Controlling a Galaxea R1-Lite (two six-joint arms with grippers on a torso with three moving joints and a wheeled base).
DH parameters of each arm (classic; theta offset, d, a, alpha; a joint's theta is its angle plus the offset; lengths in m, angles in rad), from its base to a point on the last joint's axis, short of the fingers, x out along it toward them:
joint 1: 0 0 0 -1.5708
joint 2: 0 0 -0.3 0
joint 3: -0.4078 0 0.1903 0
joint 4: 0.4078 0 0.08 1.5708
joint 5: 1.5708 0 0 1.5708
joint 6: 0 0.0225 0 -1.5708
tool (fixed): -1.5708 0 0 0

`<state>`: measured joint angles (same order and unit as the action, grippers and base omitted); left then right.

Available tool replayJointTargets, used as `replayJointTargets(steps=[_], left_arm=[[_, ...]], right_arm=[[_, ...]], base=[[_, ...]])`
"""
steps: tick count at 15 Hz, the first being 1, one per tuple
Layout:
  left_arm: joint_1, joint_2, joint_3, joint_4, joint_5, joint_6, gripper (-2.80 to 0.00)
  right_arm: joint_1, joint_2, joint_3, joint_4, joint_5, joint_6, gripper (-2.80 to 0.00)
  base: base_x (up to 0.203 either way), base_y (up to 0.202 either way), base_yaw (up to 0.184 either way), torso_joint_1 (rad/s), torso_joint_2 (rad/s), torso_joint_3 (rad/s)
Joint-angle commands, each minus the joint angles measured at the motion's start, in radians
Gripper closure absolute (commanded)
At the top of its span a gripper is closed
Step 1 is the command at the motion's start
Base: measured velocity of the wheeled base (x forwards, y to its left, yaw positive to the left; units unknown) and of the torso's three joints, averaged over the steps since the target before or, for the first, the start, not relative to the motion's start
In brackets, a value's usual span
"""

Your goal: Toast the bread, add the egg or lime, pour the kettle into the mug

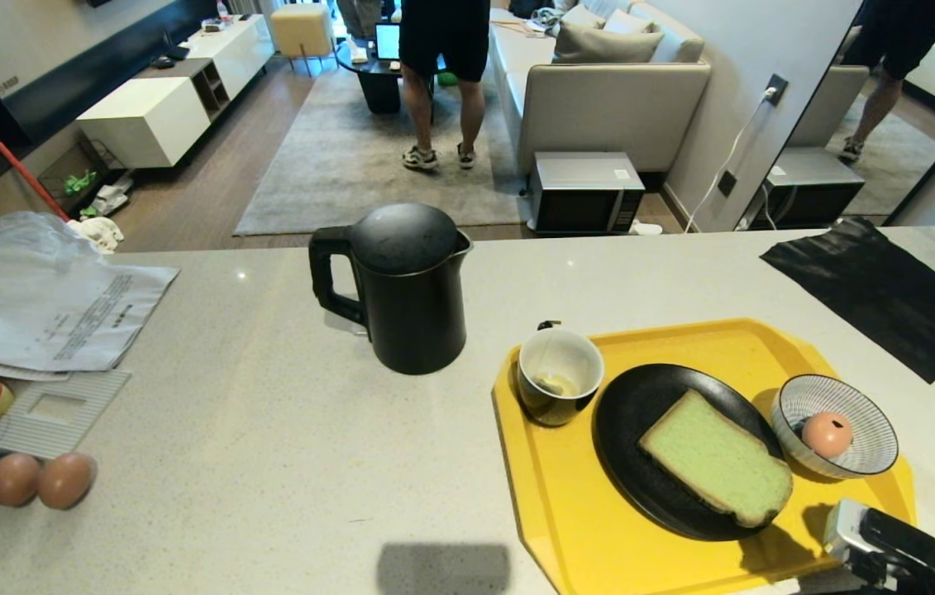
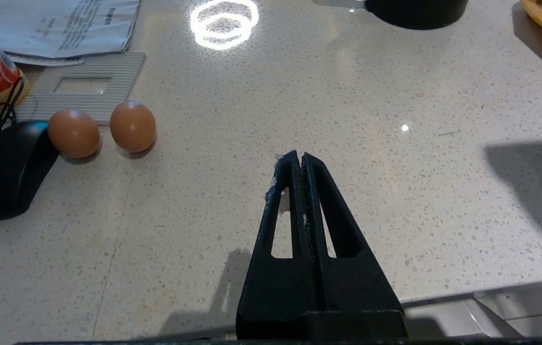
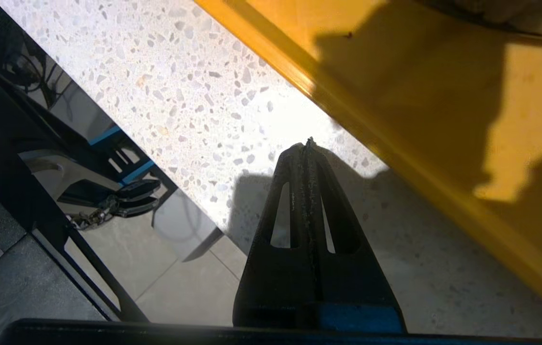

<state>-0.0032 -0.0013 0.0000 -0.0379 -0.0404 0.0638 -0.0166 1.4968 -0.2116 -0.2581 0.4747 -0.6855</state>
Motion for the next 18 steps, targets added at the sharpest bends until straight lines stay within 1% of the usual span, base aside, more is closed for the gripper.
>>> replayJointTargets(steps=[1,4,5,7,9,12,15,18], left_arm=[[0.000,0.000,0.017,0.000,-0.001,0.001,0.00],[0.000,0.000,0.017,0.000,-0.001,0.001,0.00],[0.000,0.000,0.017,0.000,0.001,0.001,0.00],[0.000,0.000,0.017,0.000,-0.001,0.001,0.00],[0.000,0.000,0.017,0.000,-0.001,0.001,0.00],[0.000,0.000,0.017,0.000,-0.001,0.001,0.00],[0.000,0.000,0.017,0.000,-0.001,0.001,0.00],[0.001,0.000,0.017,0.000,-0.001,0.001,0.00]], right_arm=[[0.011,0.018,-0.012,-0.004,0.001,-0.005,0.00],[0.027,0.037,-0.034,-0.004,0.001,-0.002,0.00],[0.031,0.041,-0.039,-0.005,0.001,0.014,0.00],[0.058,0.051,-0.066,-0.006,-0.001,0.075,0.00],[0.063,0.063,-0.086,-0.014,-0.001,0.089,0.00],[0.080,0.072,-0.088,-0.096,-0.002,0.138,0.00],[0.081,0.076,-0.087,-0.136,-0.003,0.144,0.00],[0.081,0.071,-0.083,-0.139,-0.002,0.144,0.00]], base=[[0.000,0.000,0.000,0.000,0.00,0.000],[0.000,0.000,0.000,0.000,0.00,0.000],[0.000,0.000,0.000,0.000,0.00,0.000],[0.000,0.000,0.000,0.000,0.00,0.000],[0.000,0.000,0.000,0.000,0.00,0.000],[0.000,0.000,0.000,0.000,0.00,0.000],[0.000,0.000,0.000,0.000,0.00,0.000],[0.000,0.000,0.000,0.000,0.00,0.000]])
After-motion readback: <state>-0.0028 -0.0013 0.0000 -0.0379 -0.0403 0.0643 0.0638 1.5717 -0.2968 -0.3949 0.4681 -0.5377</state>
